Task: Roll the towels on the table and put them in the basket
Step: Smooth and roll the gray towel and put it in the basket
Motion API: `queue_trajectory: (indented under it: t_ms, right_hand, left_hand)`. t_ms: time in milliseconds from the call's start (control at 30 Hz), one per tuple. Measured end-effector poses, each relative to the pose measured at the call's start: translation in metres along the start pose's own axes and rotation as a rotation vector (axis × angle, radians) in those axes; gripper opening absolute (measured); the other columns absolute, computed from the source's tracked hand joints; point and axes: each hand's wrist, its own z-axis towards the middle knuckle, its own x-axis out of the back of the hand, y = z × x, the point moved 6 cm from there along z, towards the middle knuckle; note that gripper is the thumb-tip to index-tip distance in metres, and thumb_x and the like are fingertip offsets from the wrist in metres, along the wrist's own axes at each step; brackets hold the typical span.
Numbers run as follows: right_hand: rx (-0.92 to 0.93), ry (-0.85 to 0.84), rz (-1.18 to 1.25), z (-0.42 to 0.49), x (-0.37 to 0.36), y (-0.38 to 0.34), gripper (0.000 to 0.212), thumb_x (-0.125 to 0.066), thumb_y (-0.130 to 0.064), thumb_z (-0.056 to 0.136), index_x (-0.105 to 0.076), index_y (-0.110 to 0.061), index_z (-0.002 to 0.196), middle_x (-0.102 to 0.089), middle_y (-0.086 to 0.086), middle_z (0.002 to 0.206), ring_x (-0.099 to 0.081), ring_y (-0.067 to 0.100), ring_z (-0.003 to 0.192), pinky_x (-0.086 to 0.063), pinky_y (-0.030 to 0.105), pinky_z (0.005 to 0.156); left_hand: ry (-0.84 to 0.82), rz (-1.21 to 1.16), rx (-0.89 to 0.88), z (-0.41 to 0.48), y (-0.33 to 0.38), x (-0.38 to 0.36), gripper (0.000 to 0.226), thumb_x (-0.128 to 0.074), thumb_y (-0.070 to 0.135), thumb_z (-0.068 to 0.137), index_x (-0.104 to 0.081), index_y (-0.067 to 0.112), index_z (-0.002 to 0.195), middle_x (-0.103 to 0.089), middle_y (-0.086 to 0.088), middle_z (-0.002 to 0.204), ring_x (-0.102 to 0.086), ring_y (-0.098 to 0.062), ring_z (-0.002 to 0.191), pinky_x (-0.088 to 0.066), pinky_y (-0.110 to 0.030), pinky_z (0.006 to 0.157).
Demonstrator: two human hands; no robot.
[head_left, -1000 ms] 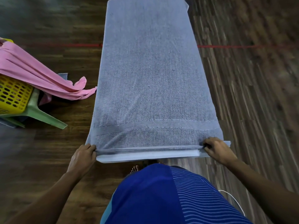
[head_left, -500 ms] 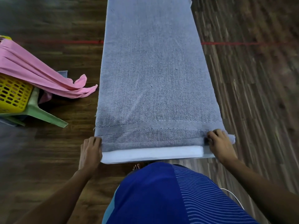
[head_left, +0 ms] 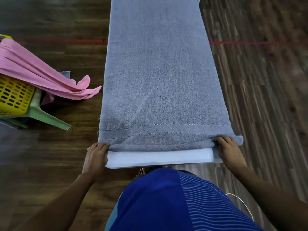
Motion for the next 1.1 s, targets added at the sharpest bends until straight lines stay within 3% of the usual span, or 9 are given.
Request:
queue_trajectory:
  t_ms: [100, 267, 333, 400, 467, 600, 767, 933, 1100]
  right_hand:
    - [-0.052, -0.044, 0.012, 0.003, 0.008, 0.002, 0.022, -0.050, -0.005, 0.078, -0.063, -0.007, 0.096, -0.065, 0.011, 0.091, -0.056, 0.035, 0.087, -0.047, 0.043, 0.074]
    - [-0.092, -0.164, -0.013, 0.015, 0.009, 0.001, 0.039, -0.031, -0.031, 0.083, -0.063, -0.010, 0.089, -0.069, 0.011, 0.088, -0.059, 0.033, 0.082, -0.044, 0.042, 0.078]
    - [-0.175, -0.099, -0.058, 0.018, 0.010, 0.002, 0.016, -0.050, -0.023, 0.086, -0.060, -0.013, 0.093, -0.067, 0.009, 0.090, -0.060, 0.032, 0.089, -0.037, 0.042, 0.082]
    - [-0.165, 0.022, -0.135, 0.018, 0.012, 0.000, 0.015, -0.066, -0.012, 0.081, -0.059, -0.011, 0.094, -0.062, 0.010, 0.091, -0.057, 0.034, 0.090, -0.033, 0.043, 0.078]
    - [-0.113, 0.080, -0.150, 0.018, 0.011, -0.003, 0.014, -0.068, -0.004, 0.077, -0.059, -0.007, 0.089, -0.057, 0.013, 0.086, -0.054, 0.037, 0.081, -0.037, 0.044, 0.069]
    - [-0.011, 0.030, -0.086, 0.011, -0.004, -0.007, 0.018, -0.058, 0.004, 0.071, -0.058, -0.005, 0.088, -0.054, 0.012, 0.084, -0.053, 0.036, 0.078, -0.043, 0.045, 0.066]
    - [-0.034, -0.004, -0.085, 0.000, -0.007, -0.010, 0.037, -0.070, 0.001, 0.070, -0.060, -0.003, 0.106, -0.061, 0.015, 0.106, -0.054, 0.035, 0.094, -0.045, 0.047, 0.084]
    - [-0.051, -0.060, -0.121, 0.017, 0.003, -0.010, 0.035, -0.043, -0.024, 0.078, -0.069, -0.010, 0.096, -0.068, 0.008, 0.088, -0.060, 0.034, 0.083, -0.045, 0.043, 0.074]
    - [-0.114, -0.141, -0.199, 0.028, 0.009, -0.010, 0.020, -0.053, -0.023, 0.090, -0.071, -0.019, 0.096, -0.071, 0.003, 0.097, -0.058, 0.027, 0.097, -0.032, 0.039, 0.083]
  left_hand:
    - [-0.011, 0.020, -0.014, 0.001, -0.002, 0.005, 0.023, -0.056, 0.011, 0.085, -0.070, 0.003, 0.101, -0.070, -0.012, 0.095, -0.061, -0.033, 0.089, -0.048, -0.048, 0.082]
    - [-0.077, 0.107, 0.028, 0.009, -0.003, 0.009, 0.044, -0.029, 0.032, 0.084, -0.068, 0.014, 0.083, -0.067, -0.004, 0.078, -0.059, -0.024, 0.081, -0.038, -0.046, 0.093]
    - [-0.079, 0.118, 0.099, 0.015, -0.008, 0.007, 0.040, -0.030, 0.034, 0.085, -0.066, 0.016, 0.083, -0.064, -0.003, 0.078, -0.057, -0.025, 0.083, -0.035, -0.046, 0.093]
    - [-0.012, 0.123, 0.142, 0.020, -0.011, 0.008, 0.022, -0.048, 0.028, 0.087, -0.064, 0.015, 0.097, -0.061, -0.007, 0.093, -0.053, -0.030, 0.093, -0.033, -0.048, 0.091]
    - [0.046, 0.088, 0.171, 0.021, -0.012, 0.009, 0.022, -0.065, 0.013, 0.082, -0.061, 0.012, 0.104, -0.056, -0.011, 0.103, -0.049, -0.033, 0.097, -0.034, -0.049, 0.086]
    - [0.026, -0.085, 0.072, 0.015, 0.000, 0.000, 0.023, -0.064, -0.010, 0.077, -0.063, 0.004, 0.095, -0.057, -0.014, 0.094, -0.054, -0.034, 0.082, -0.049, -0.046, 0.066]
    - [-0.014, -0.016, -0.020, 0.002, 0.004, -0.006, 0.042, -0.045, 0.012, 0.079, -0.063, -0.005, 0.112, -0.062, -0.018, 0.109, -0.053, -0.033, 0.102, -0.053, -0.049, 0.085]
    - [-0.036, 0.084, 0.015, 0.014, -0.001, 0.000, 0.041, -0.039, 0.026, 0.081, -0.071, 0.007, 0.095, -0.069, -0.008, 0.096, -0.057, -0.029, 0.090, -0.048, -0.047, 0.079]
    - [-0.107, 0.140, 0.106, 0.028, -0.006, 0.005, 0.034, -0.035, 0.033, 0.082, -0.065, 0.020, 0.077, -0.068, -0.001, 0.080, -0.060, -0.025, 0.084, -0.037, -0.046, 0.090]
